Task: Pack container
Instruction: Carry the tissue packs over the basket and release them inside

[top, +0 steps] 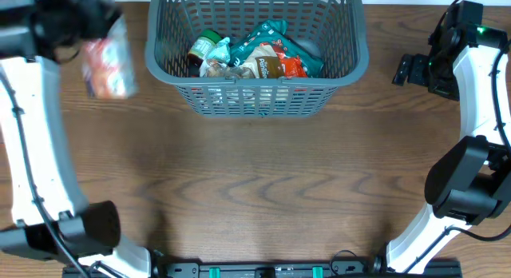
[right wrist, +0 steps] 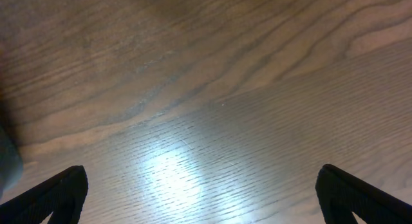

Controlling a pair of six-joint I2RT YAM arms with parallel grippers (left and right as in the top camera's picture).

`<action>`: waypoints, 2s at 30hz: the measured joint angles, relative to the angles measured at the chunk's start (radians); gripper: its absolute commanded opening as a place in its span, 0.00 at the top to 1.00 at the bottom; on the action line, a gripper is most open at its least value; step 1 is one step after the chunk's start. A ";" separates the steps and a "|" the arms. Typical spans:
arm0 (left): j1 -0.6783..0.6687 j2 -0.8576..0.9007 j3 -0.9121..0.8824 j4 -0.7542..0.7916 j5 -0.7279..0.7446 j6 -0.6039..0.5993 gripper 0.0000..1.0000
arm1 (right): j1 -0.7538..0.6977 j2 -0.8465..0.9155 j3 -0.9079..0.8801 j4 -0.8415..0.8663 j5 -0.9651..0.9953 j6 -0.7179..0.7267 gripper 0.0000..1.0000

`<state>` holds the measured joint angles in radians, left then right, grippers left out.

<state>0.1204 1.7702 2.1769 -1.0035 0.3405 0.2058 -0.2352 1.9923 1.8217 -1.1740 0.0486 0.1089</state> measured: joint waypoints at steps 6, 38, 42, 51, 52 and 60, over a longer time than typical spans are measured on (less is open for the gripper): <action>-0.291 -0.014 0.069 0.129 -0.070 0.253 0.94 | 0.000 0.000 0.000 -0.007 0.000 -0.008 0.01; -0.495 0.487 0.055 0.238 -0.108 0.766 0.41 | 0.000 0.000 0.000 -0.038 0.000 -0.008 0.01; -0.495 0.475 0.055 0.242 -0.107 0.755 0.11 | 0.000 0.000 0.000 -0.039 0.000 -0.008 0.01; -0.481 0.252 0.050 0.158 -0.146 0.565 0.02 | 0.000 0.000 0.005 -0.023 -0.002 -0.063 0.01; -0.476 0.221 0.050 0.135 -0.155 0.540 0.01 | 0.000 0.000 0.010 -0.021 -0.005 -0.071 0.01; -0.294 -0.048 0.051 -0.144 -0.307 0.212 0.01 | 0.026 0.002 0.309 -0.066 -0.018 -0.090 0.01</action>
<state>-0.1738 1.7226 2.2276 -1.1473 0.0334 0.4183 -0.2089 1.9945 2.1307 -1.2404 0.0307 0.0185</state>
